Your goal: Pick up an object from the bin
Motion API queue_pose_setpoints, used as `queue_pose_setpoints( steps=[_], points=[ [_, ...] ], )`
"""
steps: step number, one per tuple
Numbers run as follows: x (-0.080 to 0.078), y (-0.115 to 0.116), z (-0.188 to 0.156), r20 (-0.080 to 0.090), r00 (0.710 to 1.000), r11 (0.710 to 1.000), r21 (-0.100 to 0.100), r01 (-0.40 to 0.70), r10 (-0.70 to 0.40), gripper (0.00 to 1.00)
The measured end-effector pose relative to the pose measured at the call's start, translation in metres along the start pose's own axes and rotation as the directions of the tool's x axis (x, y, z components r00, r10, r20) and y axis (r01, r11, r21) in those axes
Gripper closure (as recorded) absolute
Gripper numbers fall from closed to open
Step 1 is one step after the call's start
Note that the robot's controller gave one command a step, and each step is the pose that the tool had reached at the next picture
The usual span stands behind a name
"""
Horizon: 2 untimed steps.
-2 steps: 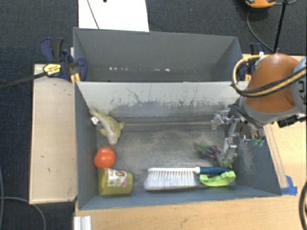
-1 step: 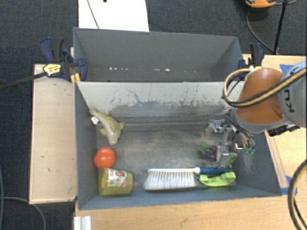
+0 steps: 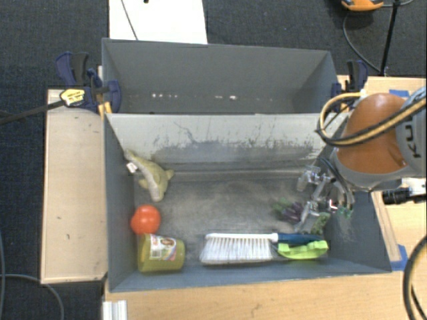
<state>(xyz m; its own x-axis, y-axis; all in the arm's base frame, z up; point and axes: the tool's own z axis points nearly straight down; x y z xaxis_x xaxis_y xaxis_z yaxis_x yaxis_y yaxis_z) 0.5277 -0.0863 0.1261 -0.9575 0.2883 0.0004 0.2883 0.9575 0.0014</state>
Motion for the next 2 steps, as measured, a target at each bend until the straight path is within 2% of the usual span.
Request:
queue_pose_setpoints(
  steps=[1,2],
  points=[
    [-0.019,-0.020,0.050,-0.003,0.962,0.962,-0.003,0.271,-0.271,0.00],
    [0.005,-0.019,0.058,-0.001,0.994,0.994,0.000,-0.106,0.106,1.00]
  ],
)
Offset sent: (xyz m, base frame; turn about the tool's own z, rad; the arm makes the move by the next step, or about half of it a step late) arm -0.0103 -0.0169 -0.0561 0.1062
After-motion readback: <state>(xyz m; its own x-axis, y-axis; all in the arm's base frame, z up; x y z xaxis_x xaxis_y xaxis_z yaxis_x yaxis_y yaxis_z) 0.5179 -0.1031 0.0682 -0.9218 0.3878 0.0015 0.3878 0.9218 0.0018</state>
